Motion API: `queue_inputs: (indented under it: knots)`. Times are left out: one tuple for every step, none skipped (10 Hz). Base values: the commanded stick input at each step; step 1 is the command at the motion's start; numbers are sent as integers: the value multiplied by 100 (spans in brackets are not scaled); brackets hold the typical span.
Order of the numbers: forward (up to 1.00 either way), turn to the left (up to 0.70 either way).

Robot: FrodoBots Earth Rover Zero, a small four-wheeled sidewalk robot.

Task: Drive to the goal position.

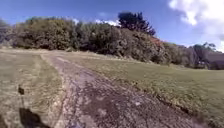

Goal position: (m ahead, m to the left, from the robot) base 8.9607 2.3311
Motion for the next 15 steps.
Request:
queue_inputs:
  knots:
    - [70,35]
    - [70,35]
    - [70,35]
    - [70,35]
    - [70,35]
    - [70,35]
    - [70,29]
    - [70,15]
    - [70,0]
    - [70,0]
    - [70,0]
    - [70,0]
    - [70,0]
    - [70,0]
    - [70,0]
